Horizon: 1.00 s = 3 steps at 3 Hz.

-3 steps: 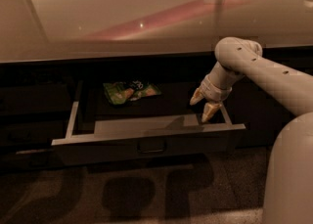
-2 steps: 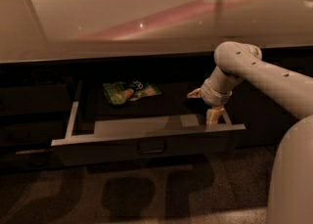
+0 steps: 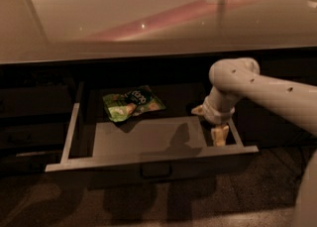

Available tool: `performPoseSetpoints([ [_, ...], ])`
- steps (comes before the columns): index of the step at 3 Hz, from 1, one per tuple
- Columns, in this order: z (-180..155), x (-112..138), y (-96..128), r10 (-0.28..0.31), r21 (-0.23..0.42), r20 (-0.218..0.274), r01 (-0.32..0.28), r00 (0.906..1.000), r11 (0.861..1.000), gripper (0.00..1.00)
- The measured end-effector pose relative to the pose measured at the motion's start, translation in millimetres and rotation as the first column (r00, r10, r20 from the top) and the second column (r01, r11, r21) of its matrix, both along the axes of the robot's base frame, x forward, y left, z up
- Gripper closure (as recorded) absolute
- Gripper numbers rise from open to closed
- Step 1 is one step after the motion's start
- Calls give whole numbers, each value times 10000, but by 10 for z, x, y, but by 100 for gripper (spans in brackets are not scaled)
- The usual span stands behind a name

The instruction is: Open top drawer

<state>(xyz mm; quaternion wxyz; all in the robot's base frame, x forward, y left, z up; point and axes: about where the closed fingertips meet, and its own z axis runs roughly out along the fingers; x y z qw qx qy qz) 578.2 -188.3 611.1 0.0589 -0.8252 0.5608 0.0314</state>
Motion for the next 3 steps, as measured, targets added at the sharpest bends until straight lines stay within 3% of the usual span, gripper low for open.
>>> performPoseSetpoints([
  [1,-210,-452,-28,-314,-777,-587,268,9978,9966,0],
  [3,-368,-1409,-198,-1279,-1710,-1015,1094,9866,9792,0],
])
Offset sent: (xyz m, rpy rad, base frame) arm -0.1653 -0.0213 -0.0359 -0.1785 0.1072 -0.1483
